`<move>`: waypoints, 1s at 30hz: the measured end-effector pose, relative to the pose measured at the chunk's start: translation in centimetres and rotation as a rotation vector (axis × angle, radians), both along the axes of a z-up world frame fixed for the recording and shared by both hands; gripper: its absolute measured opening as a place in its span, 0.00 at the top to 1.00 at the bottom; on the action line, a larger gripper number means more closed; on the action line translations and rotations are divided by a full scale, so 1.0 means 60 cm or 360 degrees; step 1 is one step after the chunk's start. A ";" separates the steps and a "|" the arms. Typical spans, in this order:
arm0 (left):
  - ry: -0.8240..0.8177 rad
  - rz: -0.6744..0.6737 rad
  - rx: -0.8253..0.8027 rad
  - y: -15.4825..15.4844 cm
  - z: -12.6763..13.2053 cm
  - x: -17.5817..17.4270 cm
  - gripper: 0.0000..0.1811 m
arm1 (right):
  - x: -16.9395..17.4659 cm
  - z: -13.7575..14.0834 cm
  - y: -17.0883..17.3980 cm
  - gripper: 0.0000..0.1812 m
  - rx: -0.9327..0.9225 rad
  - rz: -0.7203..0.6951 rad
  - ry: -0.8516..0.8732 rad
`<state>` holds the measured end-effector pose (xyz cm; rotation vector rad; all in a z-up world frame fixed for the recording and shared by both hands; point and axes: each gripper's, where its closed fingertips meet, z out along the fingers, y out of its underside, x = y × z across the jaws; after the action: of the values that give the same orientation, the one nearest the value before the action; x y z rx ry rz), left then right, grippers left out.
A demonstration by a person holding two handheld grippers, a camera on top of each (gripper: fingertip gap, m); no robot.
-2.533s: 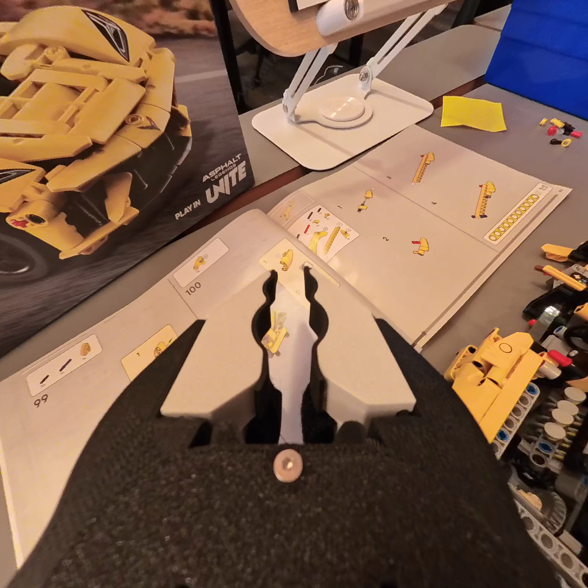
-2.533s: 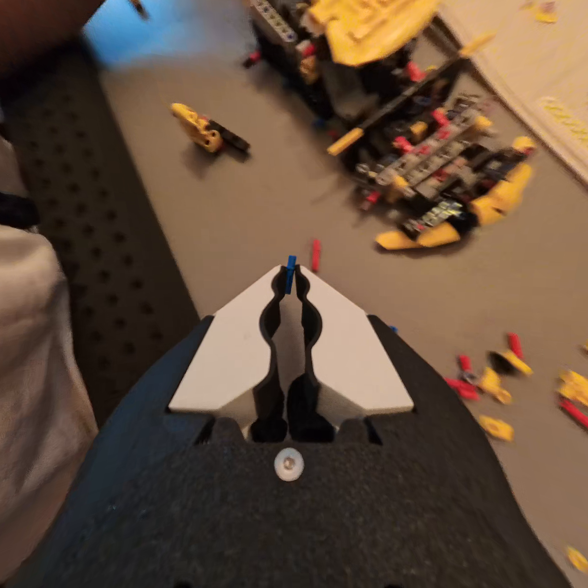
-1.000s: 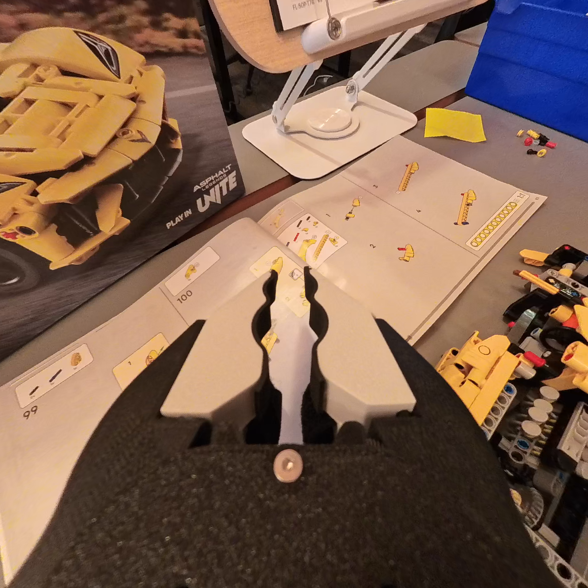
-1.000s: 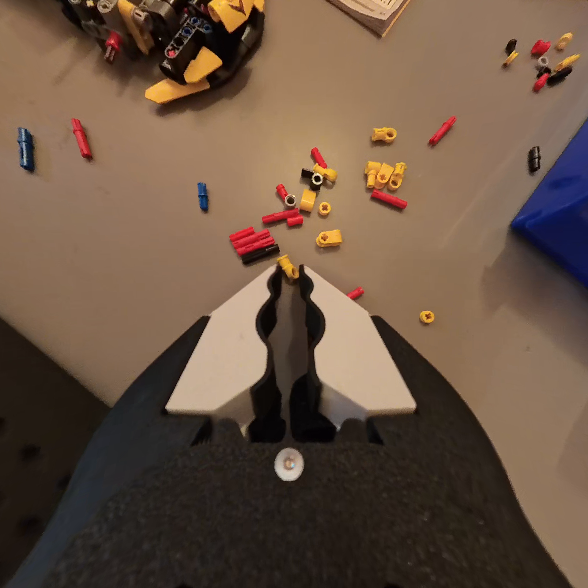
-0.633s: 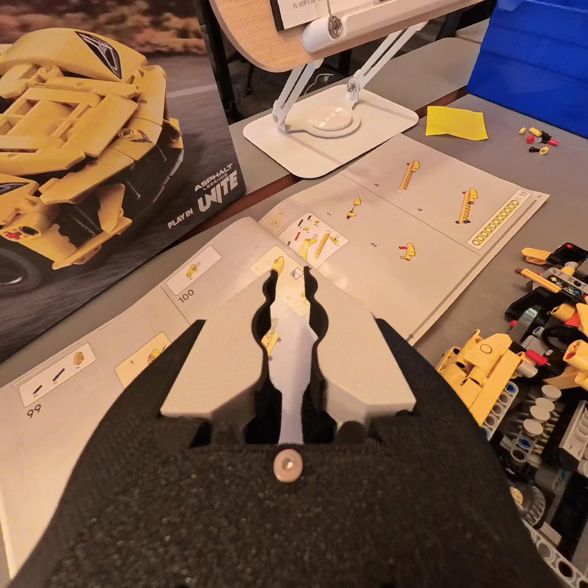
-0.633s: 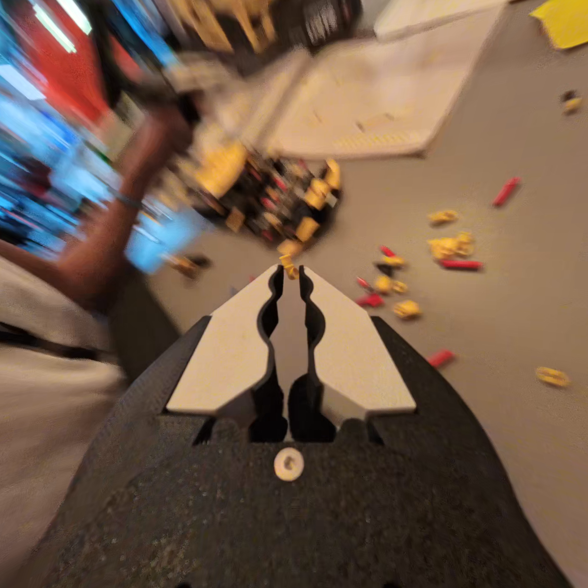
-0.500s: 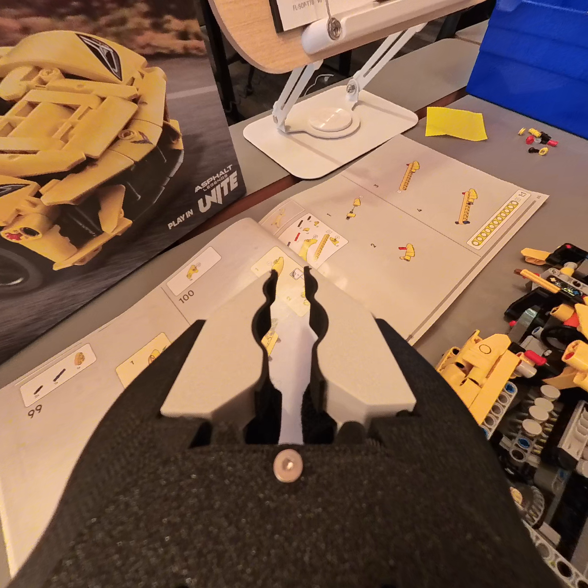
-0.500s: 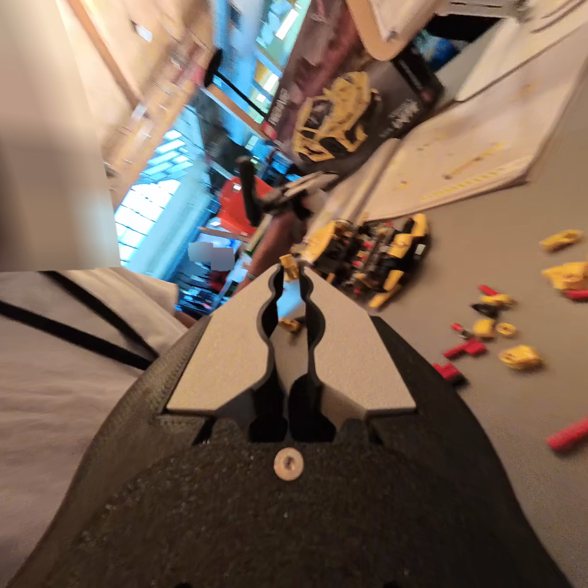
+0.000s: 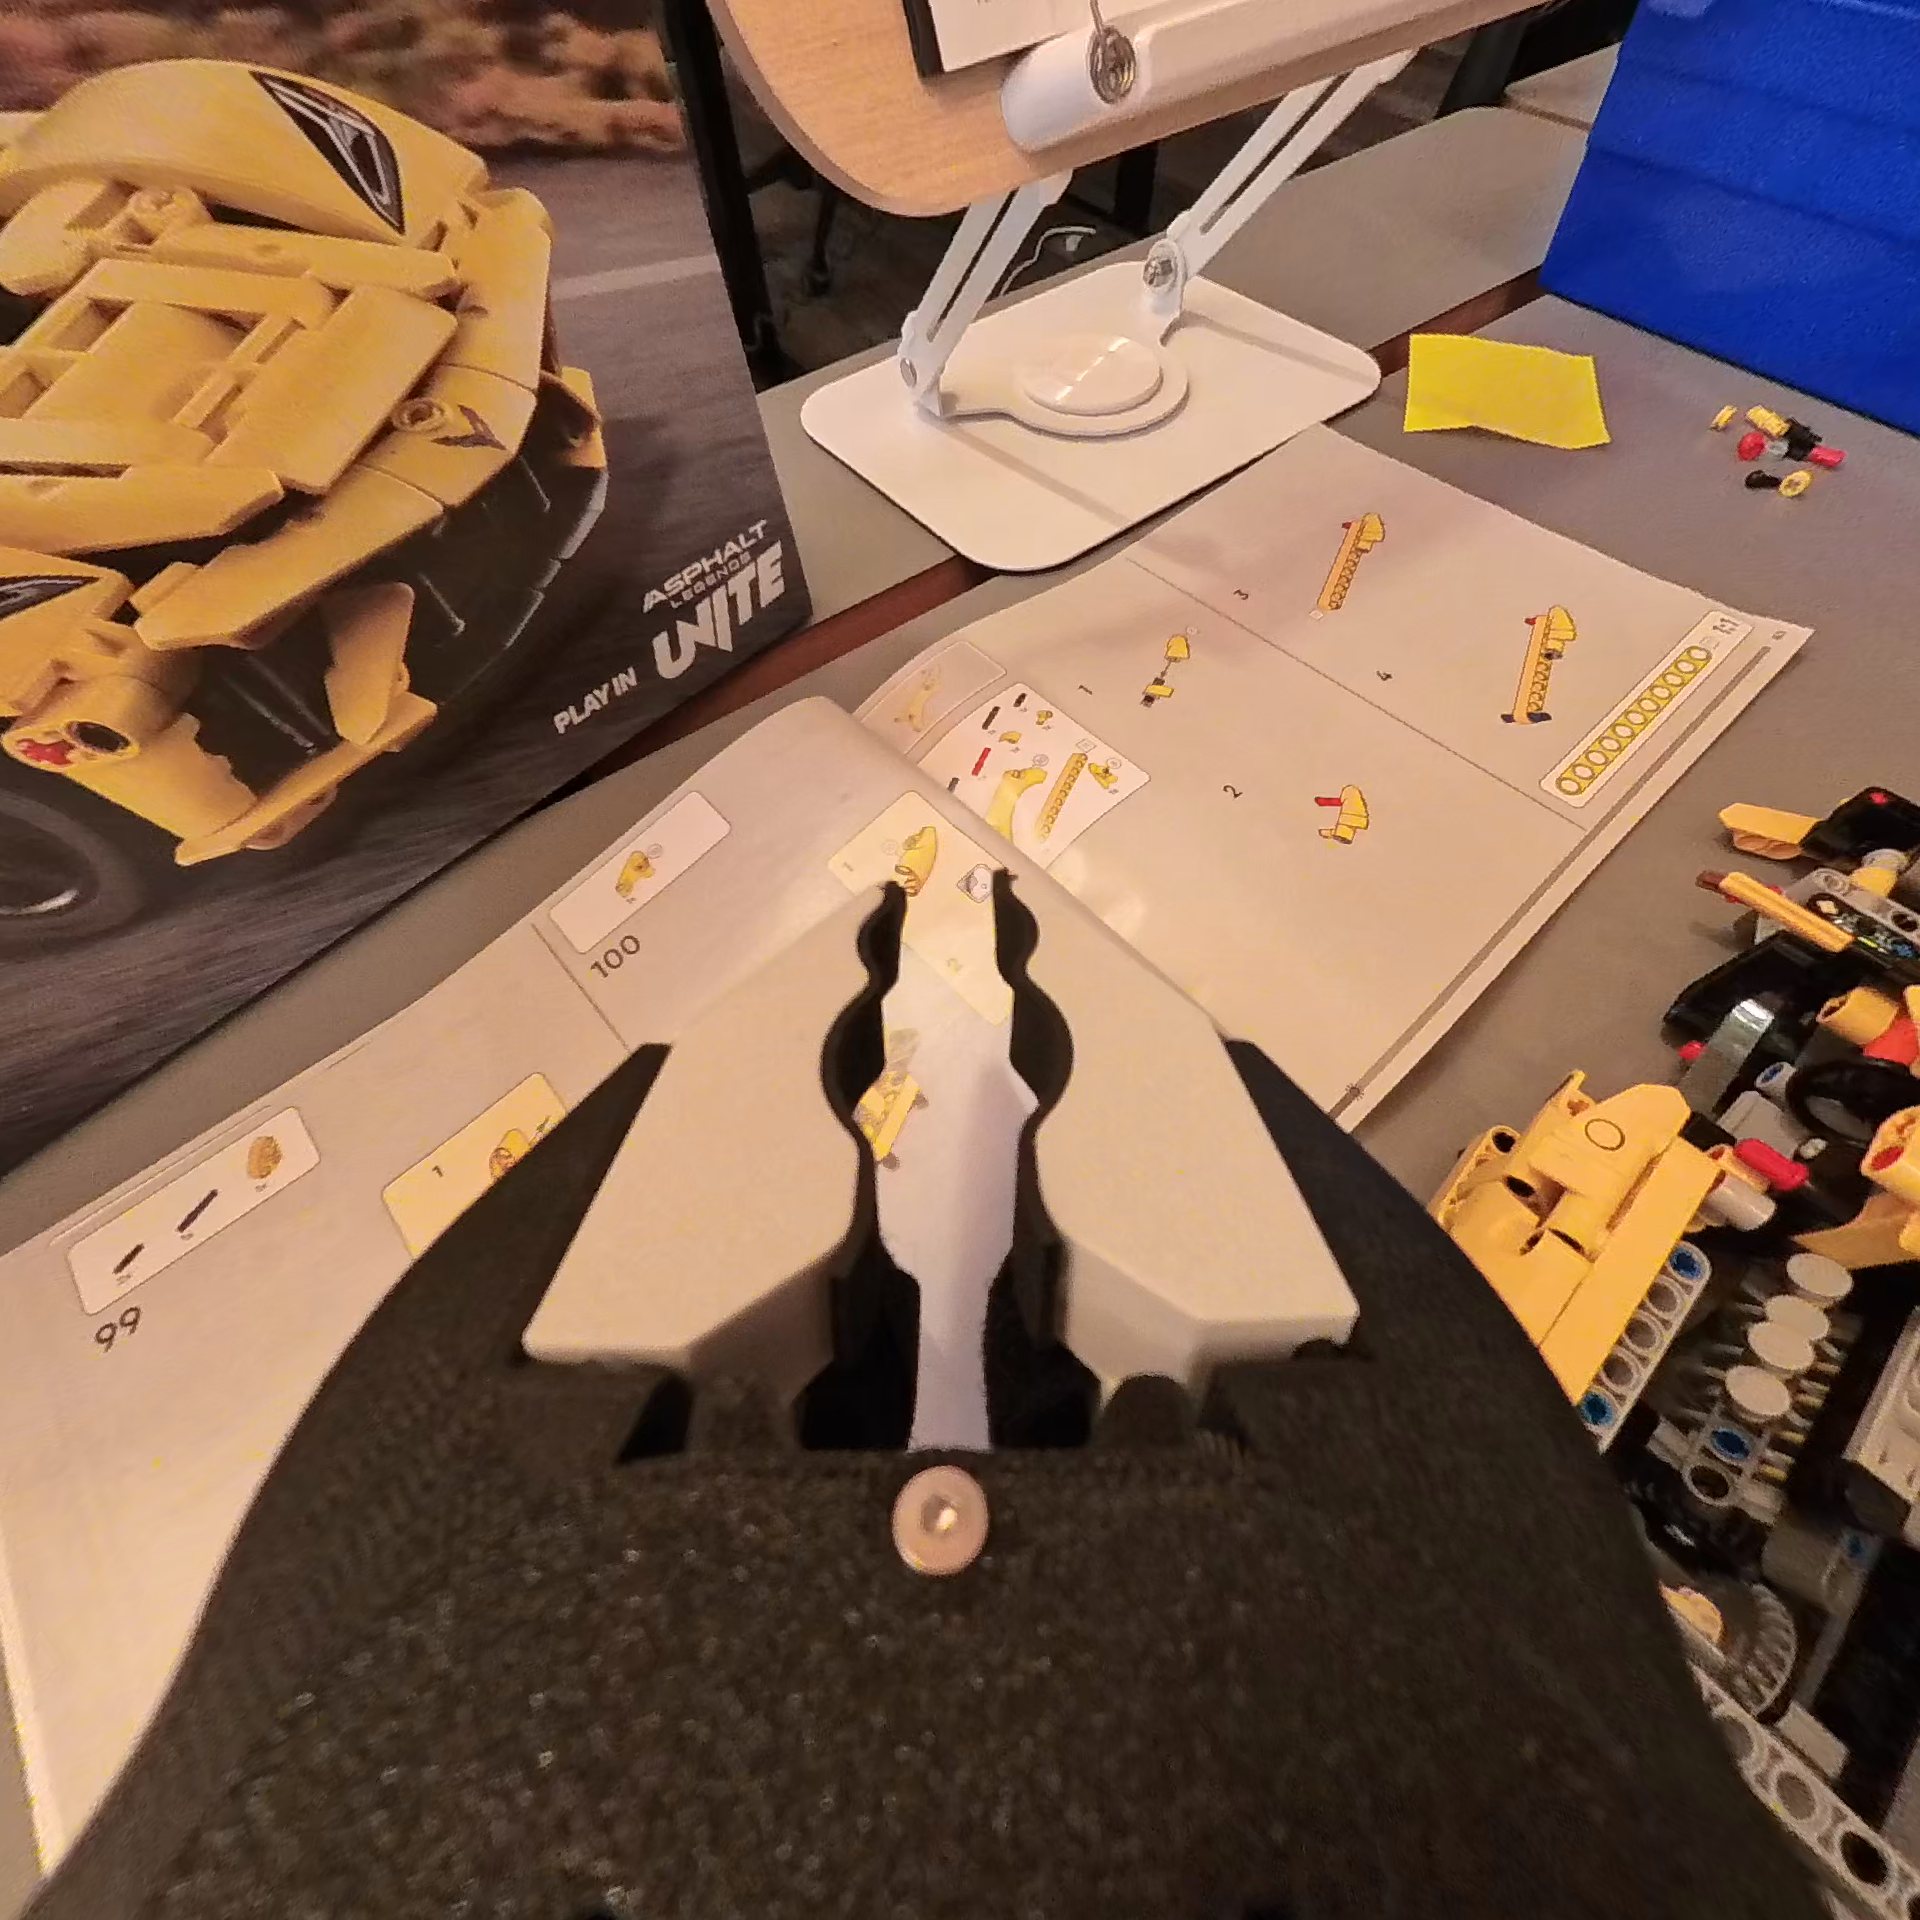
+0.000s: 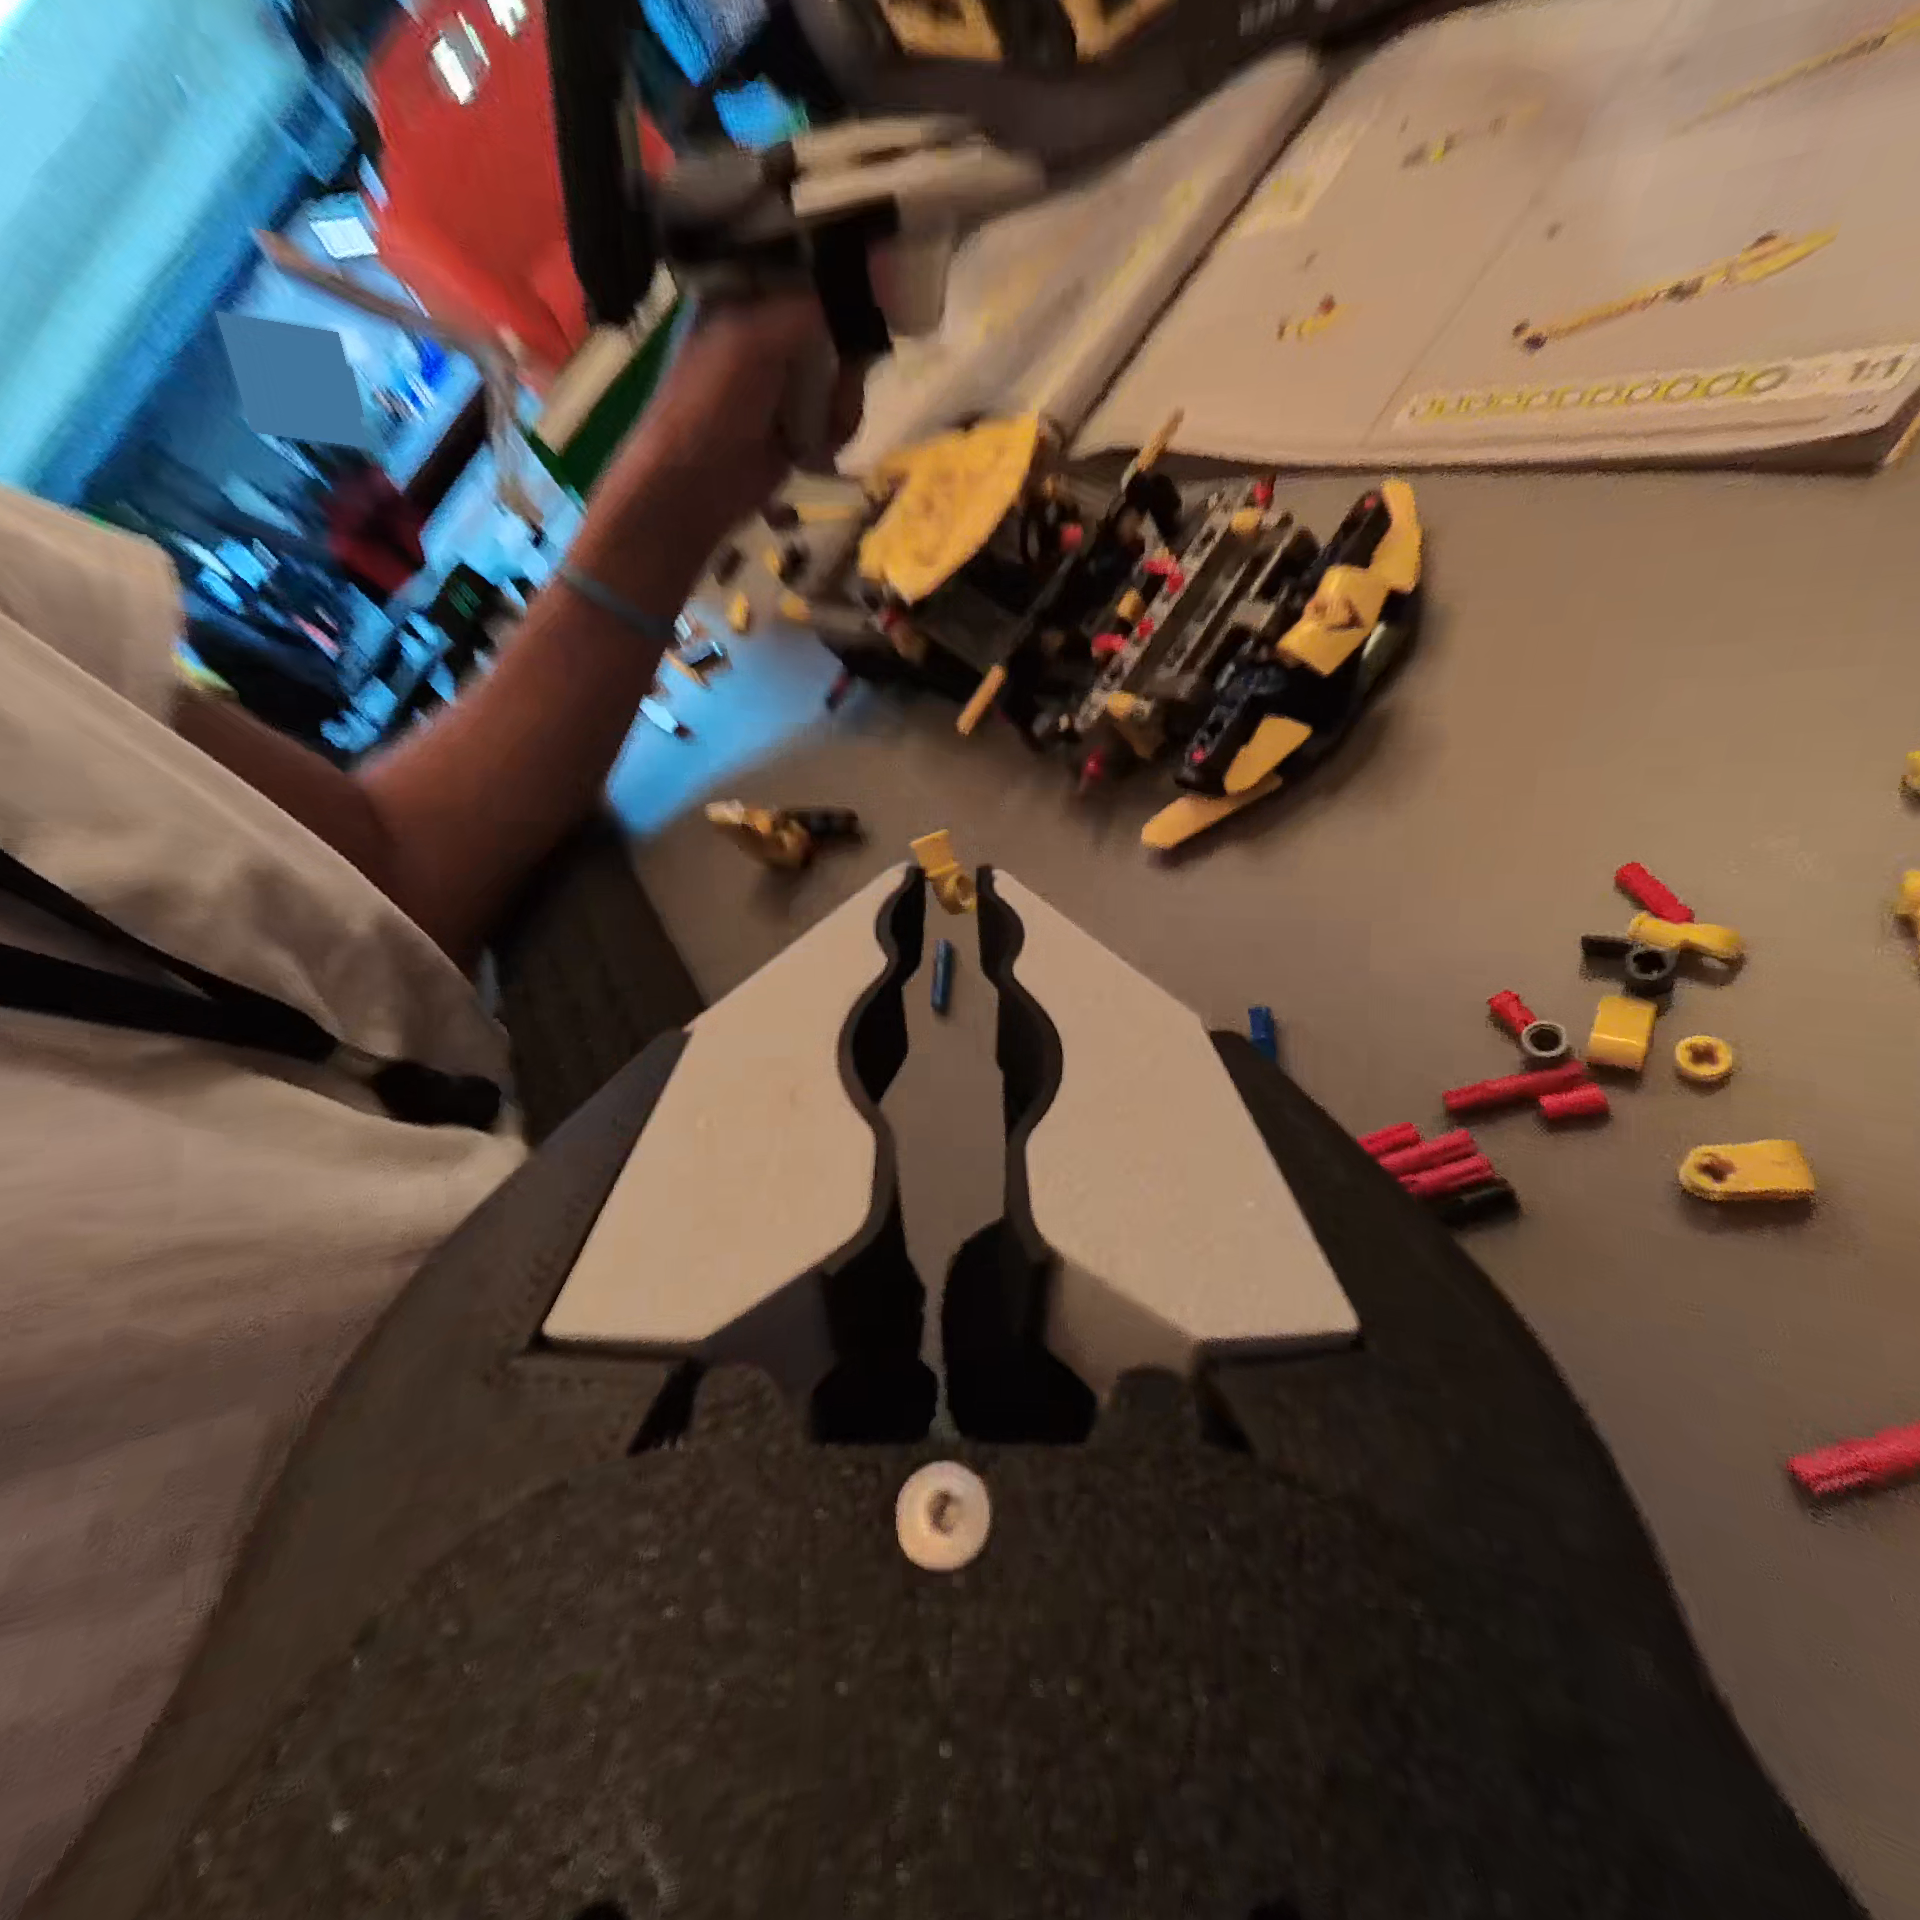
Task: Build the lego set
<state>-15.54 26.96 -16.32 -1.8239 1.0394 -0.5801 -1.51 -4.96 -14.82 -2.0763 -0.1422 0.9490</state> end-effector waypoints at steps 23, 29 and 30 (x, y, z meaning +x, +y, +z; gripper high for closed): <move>0.0019 -0.0009 0.0002 -0.002 -0.004 0.002 0.91 | 0.184 -0.112 -0.030 0.95 -0.0227 -0.0157 -0.1655; 0.0034 -0.0013 -0.0003 -0.002 -0.009 0.003 0.90 | 0.195 -0.139 -0.047 0.95 -0.0411 -0.0164 -0.1354; 0.0038 -0.0015 -0.0003 -0.002 -0.010 0.004 0.91 | 0.196 -0.141 -0.046 0.95 -0.0417 -0.0164 -0.1344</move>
<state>-15.32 26.82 -16.92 -1.8325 1.0639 -0.5666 10.22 -7.74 -23.27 -2.5813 -0.3547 -0.0270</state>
